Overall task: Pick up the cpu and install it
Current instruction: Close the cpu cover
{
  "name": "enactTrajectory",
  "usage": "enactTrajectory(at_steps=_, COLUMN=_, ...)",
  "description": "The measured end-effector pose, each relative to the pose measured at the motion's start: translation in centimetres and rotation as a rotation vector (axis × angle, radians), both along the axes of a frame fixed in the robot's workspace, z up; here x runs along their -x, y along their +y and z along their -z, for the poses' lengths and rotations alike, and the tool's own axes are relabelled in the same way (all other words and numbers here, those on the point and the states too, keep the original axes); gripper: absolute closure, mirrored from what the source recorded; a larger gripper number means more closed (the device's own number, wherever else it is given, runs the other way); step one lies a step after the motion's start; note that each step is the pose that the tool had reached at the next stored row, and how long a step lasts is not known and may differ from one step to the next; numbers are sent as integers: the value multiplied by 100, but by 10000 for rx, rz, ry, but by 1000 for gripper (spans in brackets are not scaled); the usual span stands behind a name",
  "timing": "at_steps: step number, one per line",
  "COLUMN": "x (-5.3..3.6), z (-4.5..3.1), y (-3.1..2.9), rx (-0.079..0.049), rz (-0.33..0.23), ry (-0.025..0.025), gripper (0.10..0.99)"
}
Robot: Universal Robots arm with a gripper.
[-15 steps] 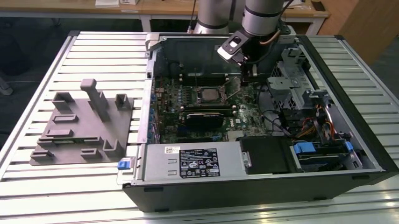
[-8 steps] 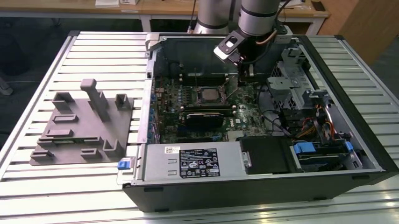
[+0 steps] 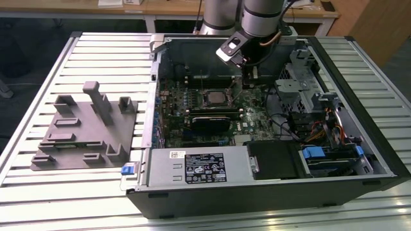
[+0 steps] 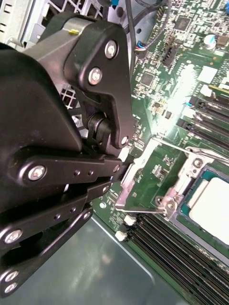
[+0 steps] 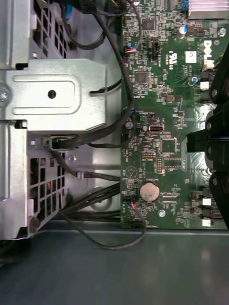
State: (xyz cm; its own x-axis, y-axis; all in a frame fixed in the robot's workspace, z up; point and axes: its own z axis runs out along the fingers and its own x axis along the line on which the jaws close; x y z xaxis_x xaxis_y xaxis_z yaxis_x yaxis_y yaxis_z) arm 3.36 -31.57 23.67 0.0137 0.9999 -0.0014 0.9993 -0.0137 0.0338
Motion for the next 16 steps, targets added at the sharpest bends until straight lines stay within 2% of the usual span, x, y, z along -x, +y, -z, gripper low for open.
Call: enactTrajectory(at_steps=16, x=193, z=0, y=0, rx=-1, rz=-1, ry=0, gripper=980)
